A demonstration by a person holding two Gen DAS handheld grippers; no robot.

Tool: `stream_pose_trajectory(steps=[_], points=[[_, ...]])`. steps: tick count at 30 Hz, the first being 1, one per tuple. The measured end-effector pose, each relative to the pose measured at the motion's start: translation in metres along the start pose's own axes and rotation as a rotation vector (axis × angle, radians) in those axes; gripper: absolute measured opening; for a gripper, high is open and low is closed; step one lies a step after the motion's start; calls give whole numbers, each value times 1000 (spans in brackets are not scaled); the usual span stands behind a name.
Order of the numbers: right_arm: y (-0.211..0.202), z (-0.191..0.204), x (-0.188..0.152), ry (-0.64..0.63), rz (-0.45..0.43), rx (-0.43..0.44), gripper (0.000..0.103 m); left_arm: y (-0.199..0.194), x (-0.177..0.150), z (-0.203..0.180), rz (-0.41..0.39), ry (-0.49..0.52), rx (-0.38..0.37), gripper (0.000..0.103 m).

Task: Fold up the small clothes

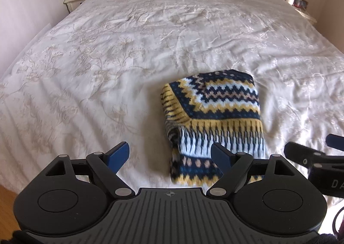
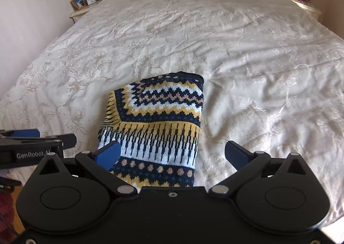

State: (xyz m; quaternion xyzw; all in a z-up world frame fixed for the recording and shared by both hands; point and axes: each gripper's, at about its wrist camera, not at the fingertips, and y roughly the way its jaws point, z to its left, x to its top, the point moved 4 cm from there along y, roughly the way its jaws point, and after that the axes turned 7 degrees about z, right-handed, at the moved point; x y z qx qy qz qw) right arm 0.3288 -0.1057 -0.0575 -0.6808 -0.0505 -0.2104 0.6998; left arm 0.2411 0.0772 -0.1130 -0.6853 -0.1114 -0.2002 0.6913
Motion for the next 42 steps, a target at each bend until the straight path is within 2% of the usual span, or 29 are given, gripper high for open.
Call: stream_pose_trajectory(steps=[15, 24, 30, 42], points=[[-50, 10, -21, 51, -73, -41, 102, -35, -33, 1, -2, 14, -14, 83], [-56, 17, -25, 41, -79, -43, 102, -44, -37, 4, -21, 10, -10, 83], [-57, 21, -26, 30, -74, -52, 102, -45, -40, 7, -17, 12, 14, 83], [-57, 25, -24, 27, -80, -58, 102, -43, -41, 15, -7, 12, 14, 83]])
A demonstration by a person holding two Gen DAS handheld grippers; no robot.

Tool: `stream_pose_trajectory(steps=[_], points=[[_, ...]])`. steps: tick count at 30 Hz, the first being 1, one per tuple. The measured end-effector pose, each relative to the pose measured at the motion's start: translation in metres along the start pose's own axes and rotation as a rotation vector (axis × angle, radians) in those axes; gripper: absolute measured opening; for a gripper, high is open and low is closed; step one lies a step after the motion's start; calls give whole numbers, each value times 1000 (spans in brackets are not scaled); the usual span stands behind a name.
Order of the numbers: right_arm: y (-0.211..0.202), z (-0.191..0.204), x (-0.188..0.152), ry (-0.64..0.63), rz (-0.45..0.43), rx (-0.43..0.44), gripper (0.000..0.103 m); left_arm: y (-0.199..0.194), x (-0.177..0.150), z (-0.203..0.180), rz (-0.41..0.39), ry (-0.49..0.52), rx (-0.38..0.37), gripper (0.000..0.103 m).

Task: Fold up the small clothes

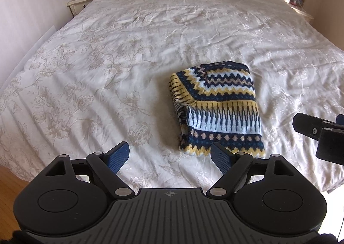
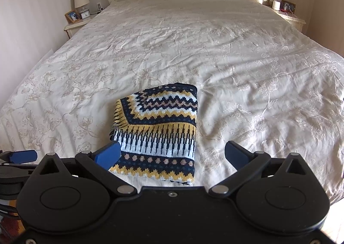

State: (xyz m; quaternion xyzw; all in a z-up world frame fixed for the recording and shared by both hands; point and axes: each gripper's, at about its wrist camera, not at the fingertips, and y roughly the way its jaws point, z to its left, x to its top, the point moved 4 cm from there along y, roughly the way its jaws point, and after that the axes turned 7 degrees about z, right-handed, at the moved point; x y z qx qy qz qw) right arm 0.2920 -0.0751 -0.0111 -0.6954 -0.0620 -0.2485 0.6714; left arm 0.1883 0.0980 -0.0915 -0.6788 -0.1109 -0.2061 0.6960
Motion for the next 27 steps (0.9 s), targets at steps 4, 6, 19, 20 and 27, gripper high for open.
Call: stream_pose_trajectory(steps=[4, 6, 19, 20, 27], points=[[1, 3, 1, -6, 2, 3, 102, 2, 0, 4, 3, -6, 4, 83], [2, 5, 1, -8, 4, 4, 102, 2, 1, 7, 5, -11, 6, 83], [13, 5, -2, -12, 43, -4, 102, 3, 4, 13, 2, -28, 18, 83], [14, 4, -3, -10, 48, -6, 102, 4, 4, 13, 2, -28, 18, 83], [18, 1, -7, -5, 70, -12, 102, 4, 5, 13, 4, -27, 17, 83]])
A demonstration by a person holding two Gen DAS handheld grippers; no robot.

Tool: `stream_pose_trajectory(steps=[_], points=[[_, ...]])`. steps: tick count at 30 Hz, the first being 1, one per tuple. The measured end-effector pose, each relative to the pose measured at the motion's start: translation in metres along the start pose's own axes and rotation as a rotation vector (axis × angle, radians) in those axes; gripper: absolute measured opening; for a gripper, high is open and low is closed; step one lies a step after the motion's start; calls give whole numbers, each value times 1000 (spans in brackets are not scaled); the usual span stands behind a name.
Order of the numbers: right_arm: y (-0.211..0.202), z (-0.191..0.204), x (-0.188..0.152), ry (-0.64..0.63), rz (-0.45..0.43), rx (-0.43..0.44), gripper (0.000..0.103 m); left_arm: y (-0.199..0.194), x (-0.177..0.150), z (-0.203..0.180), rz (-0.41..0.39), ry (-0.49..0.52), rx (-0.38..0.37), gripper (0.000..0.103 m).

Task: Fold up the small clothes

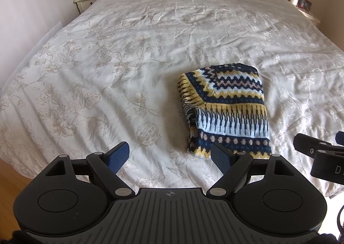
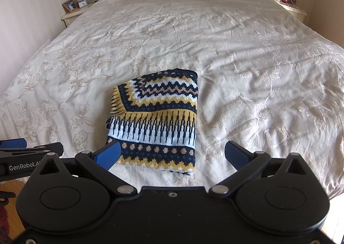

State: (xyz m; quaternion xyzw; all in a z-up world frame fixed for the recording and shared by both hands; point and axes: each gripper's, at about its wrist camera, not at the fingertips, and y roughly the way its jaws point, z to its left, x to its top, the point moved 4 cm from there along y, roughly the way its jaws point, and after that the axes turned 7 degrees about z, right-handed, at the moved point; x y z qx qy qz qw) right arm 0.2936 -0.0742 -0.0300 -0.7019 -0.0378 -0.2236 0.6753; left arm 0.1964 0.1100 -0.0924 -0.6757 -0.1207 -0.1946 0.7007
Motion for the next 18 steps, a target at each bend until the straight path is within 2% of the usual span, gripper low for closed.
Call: stream_pose_trajectory(steps=[18], points=[[3, -1, 2, 4, 9, 3, 102, 7, 2, -6, 14, 17, -2, 83]])
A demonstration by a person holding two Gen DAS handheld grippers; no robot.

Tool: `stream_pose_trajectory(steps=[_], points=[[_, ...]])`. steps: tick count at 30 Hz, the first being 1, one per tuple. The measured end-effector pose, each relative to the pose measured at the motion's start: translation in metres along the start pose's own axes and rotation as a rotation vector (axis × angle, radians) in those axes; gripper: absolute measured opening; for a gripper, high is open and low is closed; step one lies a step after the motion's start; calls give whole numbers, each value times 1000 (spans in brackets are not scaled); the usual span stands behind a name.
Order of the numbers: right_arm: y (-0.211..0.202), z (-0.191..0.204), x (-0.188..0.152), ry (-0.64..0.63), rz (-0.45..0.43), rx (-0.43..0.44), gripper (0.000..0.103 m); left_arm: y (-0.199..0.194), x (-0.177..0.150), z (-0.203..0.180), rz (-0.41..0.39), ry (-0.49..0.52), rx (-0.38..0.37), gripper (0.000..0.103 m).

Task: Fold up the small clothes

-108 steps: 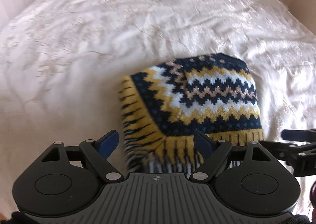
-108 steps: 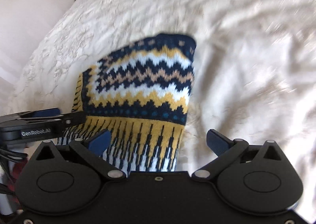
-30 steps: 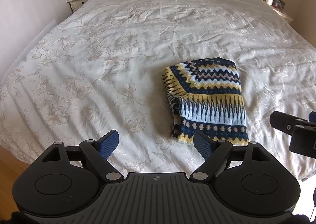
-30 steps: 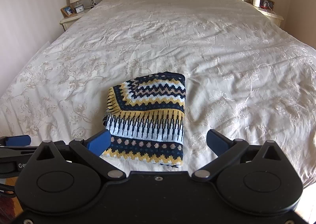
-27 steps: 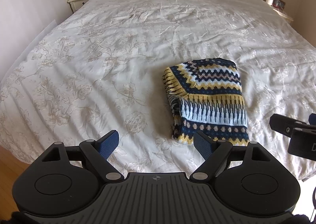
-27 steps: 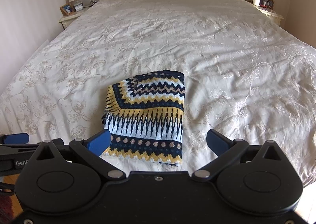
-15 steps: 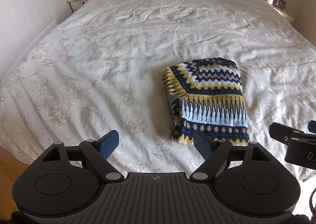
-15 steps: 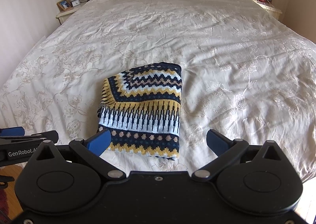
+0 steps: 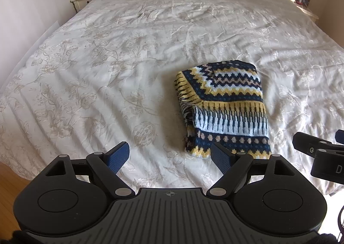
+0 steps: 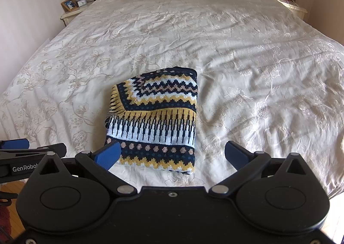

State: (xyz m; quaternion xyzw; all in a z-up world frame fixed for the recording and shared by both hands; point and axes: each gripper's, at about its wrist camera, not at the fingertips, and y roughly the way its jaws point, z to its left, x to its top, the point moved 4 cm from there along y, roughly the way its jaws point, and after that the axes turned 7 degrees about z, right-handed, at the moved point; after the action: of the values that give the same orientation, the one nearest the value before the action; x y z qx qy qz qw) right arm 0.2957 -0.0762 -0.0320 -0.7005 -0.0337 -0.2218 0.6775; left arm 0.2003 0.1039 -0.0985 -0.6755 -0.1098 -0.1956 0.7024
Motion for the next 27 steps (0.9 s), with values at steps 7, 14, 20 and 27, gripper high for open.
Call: stream_pose_trajectory(steps=[7, 14, 20, 27], points=[[2, -5, 2, 8, 2, 2, 102, 1, 2, -4, 1, 11, -4, 83], [3, -4, 2, 8, 6, 2, 102, 2, 4, -5, 3, 13, -8, 83], [5, -5, 5, 8, 11, 1, 102, 6, 6, -7, 9, 18, -6, 83], [10, -6, 5, 26, 20, 1, 102, 7, 10, -10, -13, 35, -4, 83]])
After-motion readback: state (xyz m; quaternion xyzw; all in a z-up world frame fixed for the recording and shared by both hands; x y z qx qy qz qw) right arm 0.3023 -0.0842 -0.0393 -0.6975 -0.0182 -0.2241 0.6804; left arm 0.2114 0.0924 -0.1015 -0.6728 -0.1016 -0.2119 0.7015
